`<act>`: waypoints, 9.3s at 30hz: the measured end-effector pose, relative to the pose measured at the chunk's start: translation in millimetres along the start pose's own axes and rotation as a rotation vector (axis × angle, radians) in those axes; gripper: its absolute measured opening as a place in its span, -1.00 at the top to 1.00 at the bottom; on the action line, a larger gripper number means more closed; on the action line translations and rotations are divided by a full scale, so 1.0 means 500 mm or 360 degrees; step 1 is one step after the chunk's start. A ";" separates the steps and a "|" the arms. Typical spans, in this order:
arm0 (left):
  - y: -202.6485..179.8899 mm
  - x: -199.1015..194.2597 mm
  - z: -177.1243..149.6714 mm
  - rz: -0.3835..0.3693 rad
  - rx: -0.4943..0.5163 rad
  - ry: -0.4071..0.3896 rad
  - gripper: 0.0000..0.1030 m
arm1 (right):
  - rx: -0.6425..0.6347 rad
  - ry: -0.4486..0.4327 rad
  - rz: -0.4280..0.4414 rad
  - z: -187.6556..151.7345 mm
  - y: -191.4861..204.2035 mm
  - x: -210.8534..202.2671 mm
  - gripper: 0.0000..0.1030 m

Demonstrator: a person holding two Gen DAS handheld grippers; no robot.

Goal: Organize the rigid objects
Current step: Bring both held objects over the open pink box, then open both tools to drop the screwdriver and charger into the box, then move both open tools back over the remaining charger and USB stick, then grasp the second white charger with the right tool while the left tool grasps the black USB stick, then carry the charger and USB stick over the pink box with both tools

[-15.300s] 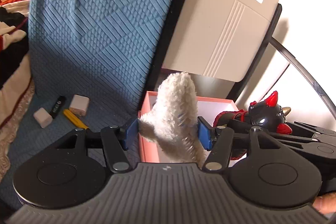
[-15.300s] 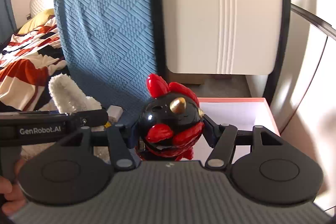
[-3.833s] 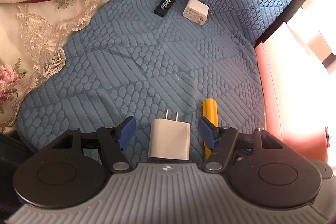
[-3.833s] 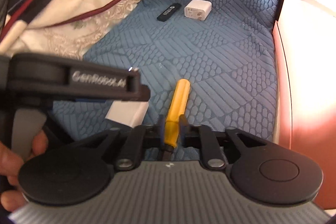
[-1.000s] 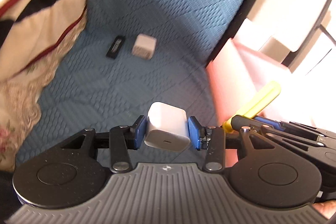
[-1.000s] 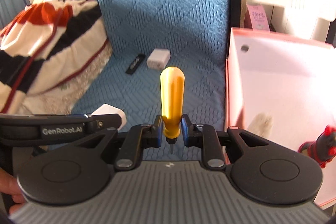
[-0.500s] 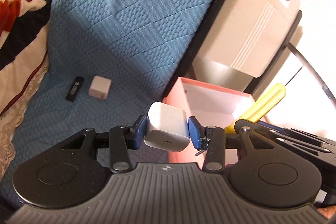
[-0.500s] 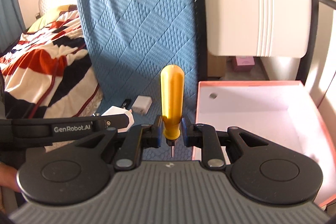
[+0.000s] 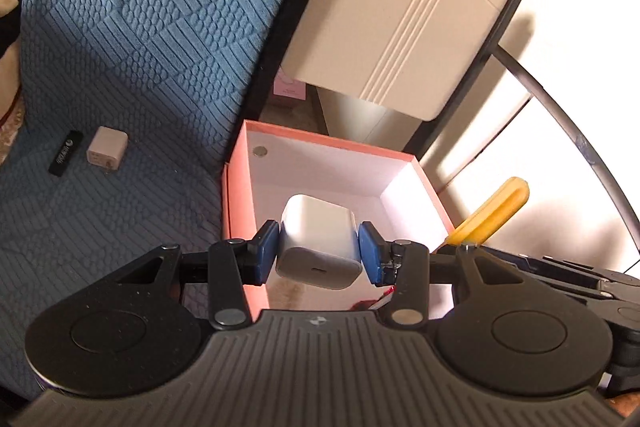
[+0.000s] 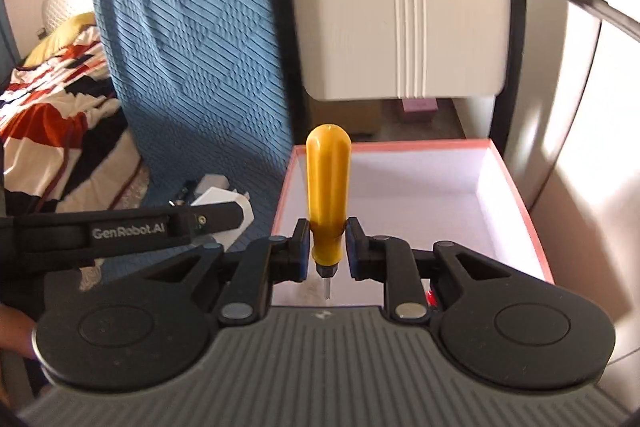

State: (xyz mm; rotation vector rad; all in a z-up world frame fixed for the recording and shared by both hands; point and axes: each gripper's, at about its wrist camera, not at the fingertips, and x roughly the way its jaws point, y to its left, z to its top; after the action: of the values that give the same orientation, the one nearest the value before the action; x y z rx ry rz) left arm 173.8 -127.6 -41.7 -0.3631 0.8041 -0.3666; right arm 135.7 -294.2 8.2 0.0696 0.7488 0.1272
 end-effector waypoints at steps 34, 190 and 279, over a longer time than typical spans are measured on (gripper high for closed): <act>-0.031 -0.005 -0.045 0.0139 0.0162 0.0038 0.02 | 0.0135 0.0128 -0.0017 -0.053 -0.057 0.024 0.50; 0.497 0.163 -0.013 0.0488 -0.0031 0.0365 0.49 | -0.0282 0.0400 0.0164 -0.114 0.317 0.472 -0.07; 0.386 0.028 -0.142 0.0422 0.0017 0.0243 0.47 | -0.0139 0.0370 0.0016 -0.271 0.285 0.302 -0.05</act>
State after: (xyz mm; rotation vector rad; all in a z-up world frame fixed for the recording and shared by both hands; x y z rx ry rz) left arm 163.7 23.0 -182.2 -0.2163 0.9865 -0.1515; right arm 139.9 -129.8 -176.9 -0.0252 0.9743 0.1791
